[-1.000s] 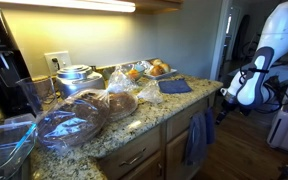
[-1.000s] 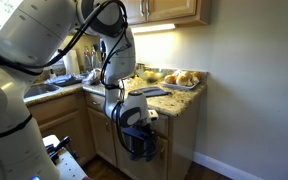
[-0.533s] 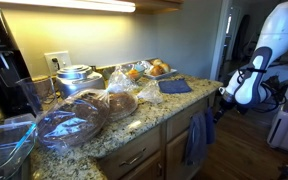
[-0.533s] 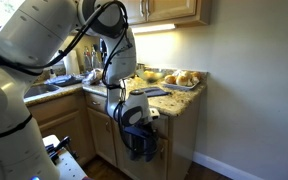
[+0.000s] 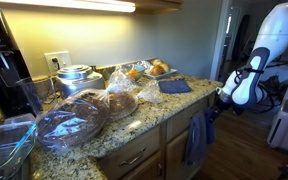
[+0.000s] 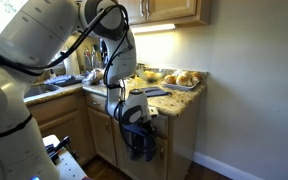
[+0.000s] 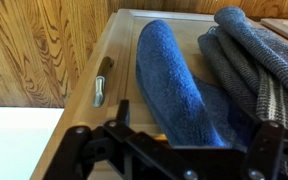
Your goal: Pick up the blue cloth from the door of the cabinet and put it on the countertop.
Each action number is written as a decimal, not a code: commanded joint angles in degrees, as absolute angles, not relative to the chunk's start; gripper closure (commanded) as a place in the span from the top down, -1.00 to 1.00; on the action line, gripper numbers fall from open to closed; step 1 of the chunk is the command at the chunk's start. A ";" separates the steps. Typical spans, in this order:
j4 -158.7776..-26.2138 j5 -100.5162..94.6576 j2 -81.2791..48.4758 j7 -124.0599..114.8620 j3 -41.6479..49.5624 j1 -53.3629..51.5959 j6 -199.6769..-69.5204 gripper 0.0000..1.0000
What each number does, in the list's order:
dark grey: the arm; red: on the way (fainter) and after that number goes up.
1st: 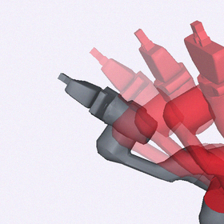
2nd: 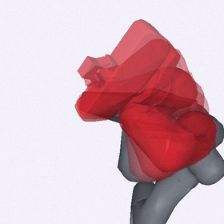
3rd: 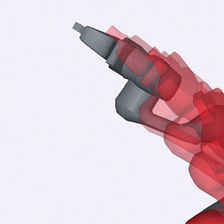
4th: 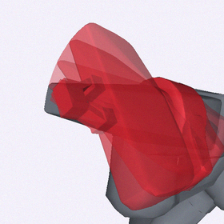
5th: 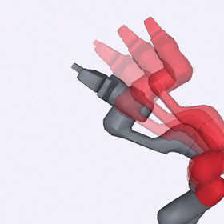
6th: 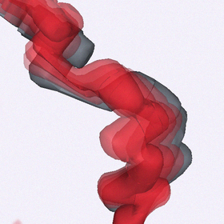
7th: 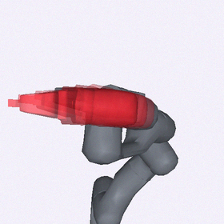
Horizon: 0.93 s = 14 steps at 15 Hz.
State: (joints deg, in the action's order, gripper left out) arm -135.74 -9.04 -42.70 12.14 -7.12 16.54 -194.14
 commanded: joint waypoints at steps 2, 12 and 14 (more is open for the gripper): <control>-135.24 -11.86 -44.06 10.43 -9.28 19.77 -195.91 0.65; -134.91 -14.12 -44.84 10.52 -11.22 22.59 -196.32 -0.81; -134.68 -14.45 -44.83 10.63 -11.15 22.32 -196.45 -0.87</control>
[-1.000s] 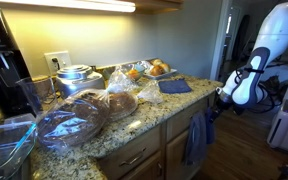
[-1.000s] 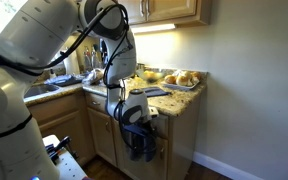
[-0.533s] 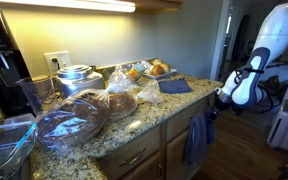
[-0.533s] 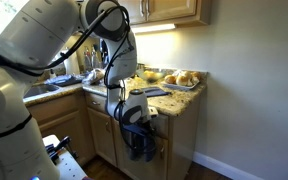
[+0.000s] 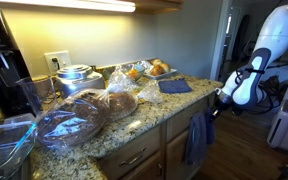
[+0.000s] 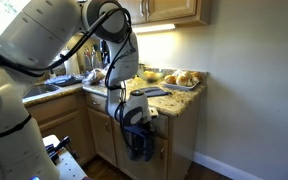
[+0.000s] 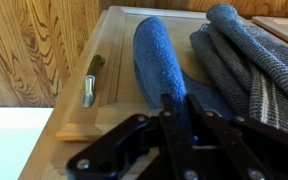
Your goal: Pick up the blue cloth from the door of the cabinet and put it on the countertop.
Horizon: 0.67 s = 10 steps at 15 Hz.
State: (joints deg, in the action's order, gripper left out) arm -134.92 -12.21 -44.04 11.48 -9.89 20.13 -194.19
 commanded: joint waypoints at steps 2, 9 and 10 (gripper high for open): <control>-135.14 -14.53 -44.36 10.74 -10.81 21.86 -196.41 -0.86; -139.46 -13.89 -39.91 10.32 -9.55 21.12 -194.12 -0.82; -139.98 -13.91 -39.45 10.27 -9.61 21.23 -193.75 -0.83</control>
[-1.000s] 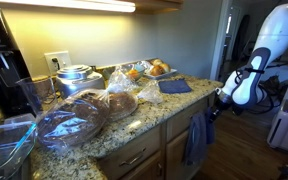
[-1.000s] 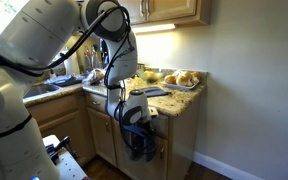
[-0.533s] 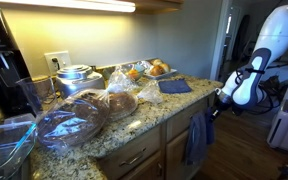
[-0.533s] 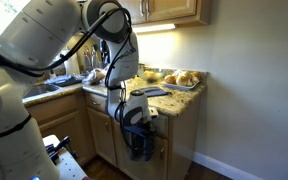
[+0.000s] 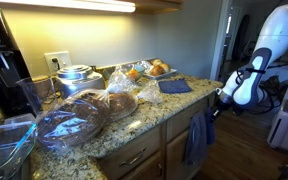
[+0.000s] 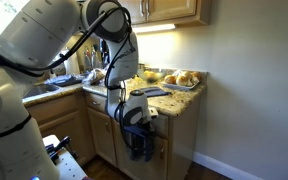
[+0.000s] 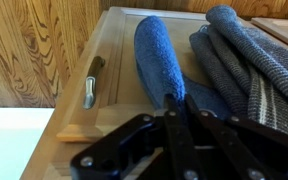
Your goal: Pick up the blue cloth from the door of the cabinet and put it on the countertop.
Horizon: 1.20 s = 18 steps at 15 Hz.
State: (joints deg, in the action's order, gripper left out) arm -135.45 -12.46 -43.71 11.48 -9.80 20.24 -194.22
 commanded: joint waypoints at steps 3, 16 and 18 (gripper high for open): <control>-142.96 -14.88 -37.13 10.70 -10.38 22.38 -194.22 -0.82; -154.42 -15.92 -22.11 10.37 -9.19 21.62 -191.27 -0.82; -155.91 -16.13 -19.16 10.24 -9.67 22.21 -189.72 -0.82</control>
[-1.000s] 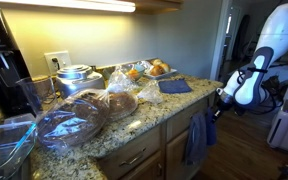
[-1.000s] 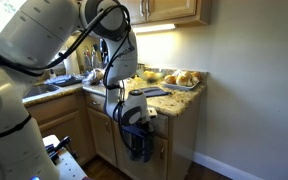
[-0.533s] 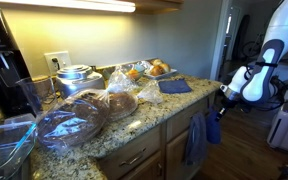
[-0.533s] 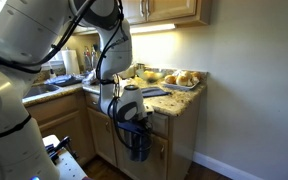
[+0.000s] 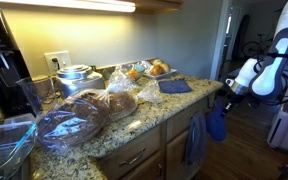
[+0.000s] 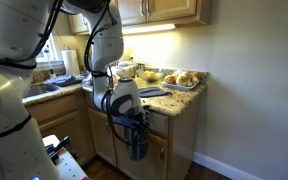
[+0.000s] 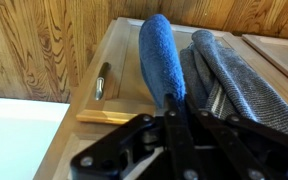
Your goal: Pick up the blue cloth from the door of the cabinet and put it on the countertop.
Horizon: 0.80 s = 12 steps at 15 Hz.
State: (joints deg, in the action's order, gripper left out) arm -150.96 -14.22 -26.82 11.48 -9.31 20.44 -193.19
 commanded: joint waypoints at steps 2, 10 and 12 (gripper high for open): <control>-157.18 -15.86 -15.80 10.37 -9.90 22.18 -187.51 -0.83; -157.52 -14.25 -1.13 11.50 -8.89 21.21 -174.65 -0.83; -156.62 -14.60 2.48 11.45 -8.56 21.04 -170.26 -0.83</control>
State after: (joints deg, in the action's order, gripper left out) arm -155.10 -14.13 -5.69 11.48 -9.11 20.84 -176.65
